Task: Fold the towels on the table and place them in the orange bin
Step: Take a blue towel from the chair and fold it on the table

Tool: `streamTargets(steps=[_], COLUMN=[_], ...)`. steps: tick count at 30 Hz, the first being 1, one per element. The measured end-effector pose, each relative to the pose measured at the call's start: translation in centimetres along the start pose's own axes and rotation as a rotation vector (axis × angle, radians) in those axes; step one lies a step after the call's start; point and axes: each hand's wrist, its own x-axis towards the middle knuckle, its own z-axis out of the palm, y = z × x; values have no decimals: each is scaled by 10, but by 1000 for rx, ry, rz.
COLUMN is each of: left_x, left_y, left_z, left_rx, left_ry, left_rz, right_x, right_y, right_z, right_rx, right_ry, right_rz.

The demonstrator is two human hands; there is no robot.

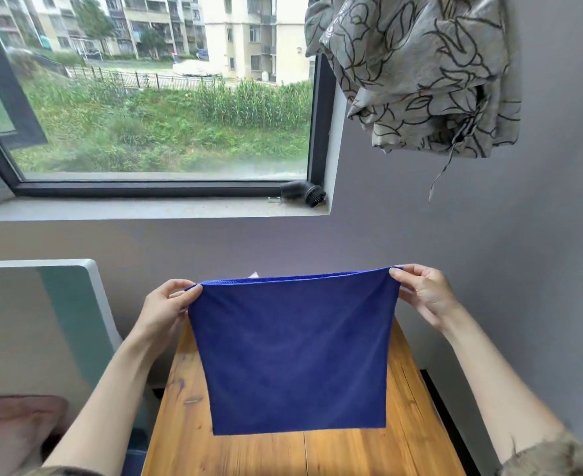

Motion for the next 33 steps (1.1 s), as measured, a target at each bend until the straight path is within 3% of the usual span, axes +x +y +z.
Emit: streamTargets(steps=[15, 23, 29, 33], left_x=[-5, 4, 2, 6], left_y=[7, 14, 17, 19], left_z=[-18, -25, -13, -12], left_rx=[-129, -8, -391, -379], left_ry=[-193, -66, -123, -60], left_rz=[121, 180, 141, 114], right_x=[-6, -6, -12, -15], right_y=[-3, -7, -10, -8], right_z=[-13, -14, -5, 4], right_rx=[-13, -179, -22, 114], right_ry=[21, 20, -16, -21], right_rz=[9, -38, -36, -22])
